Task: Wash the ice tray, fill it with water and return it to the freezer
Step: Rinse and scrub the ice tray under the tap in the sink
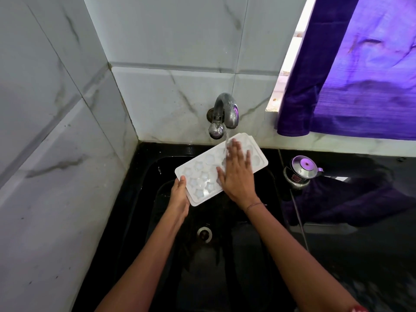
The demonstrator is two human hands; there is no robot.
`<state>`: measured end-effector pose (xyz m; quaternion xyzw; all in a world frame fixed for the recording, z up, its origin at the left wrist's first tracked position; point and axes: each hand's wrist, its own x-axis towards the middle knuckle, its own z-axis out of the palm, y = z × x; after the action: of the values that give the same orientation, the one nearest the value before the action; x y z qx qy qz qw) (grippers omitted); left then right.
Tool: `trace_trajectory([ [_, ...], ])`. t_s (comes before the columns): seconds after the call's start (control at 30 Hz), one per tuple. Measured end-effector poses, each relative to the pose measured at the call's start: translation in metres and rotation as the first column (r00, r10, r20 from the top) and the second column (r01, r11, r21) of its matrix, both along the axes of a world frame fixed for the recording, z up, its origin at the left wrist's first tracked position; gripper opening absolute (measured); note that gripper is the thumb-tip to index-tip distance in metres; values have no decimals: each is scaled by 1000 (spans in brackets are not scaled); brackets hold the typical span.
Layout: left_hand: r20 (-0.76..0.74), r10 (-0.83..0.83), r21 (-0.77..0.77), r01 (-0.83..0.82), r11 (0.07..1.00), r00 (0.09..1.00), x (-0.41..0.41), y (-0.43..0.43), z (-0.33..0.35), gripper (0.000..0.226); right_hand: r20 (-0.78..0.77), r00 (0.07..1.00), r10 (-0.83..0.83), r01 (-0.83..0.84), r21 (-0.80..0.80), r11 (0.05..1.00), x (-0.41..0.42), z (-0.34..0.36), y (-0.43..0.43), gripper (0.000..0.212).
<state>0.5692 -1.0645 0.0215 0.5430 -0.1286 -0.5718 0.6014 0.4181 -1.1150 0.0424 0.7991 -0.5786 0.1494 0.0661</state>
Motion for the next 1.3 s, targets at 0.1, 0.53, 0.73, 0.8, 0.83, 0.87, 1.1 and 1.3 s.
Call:
trace_trajectory([
  [0.1, 38, -26, -34, 28, 999, 999, -1, -1, 5, 35, -19, 983, 181, -180, 49, 982, 32, -10, 17, 69],
  [0.53, 77, 62, -8, -62, 998, 995, 18, -1, -5, 34, -249, 806, 538, -528, 108, 842, -4, -43, 51, 61],
  [0.73, 120, 87, 4, -88, 996, 989, 28, 2, -8, 32, -94, 983, 160, -149, 116, 982, -56, -25, 17, 65],
  [0.8, 88, 82, 9, -83, 997, 993, 23, 2, -6, 33, -51, 994, 94, -88, 103, 991, -49, -16, 9, 65],
  [0.83, 64, 83, 12, -84, 996, 994, 20, 2, -4, 33, -15, 998, 61, -60, 86, 995, -40, -12, 7, 65],
  [0.87, 46, 87, 17, -88, 996, 995, 18, 1, -2, 34, 22, 999, 29, -30, 68, 997, -31, -8, 6, 64],
  [1.1, 46, 67, 25, -68, 997, 997, 3, 0, 2, 34, -1, 974, 225, -224, 51, 973, 46, -17, 27, 66],
  [1.3, 54, 82, 29, -84, 996, 995, 16, 6, -8, 34, -235, 778, 582, -569, 128, 812, 40, -29, 18, 59],
])
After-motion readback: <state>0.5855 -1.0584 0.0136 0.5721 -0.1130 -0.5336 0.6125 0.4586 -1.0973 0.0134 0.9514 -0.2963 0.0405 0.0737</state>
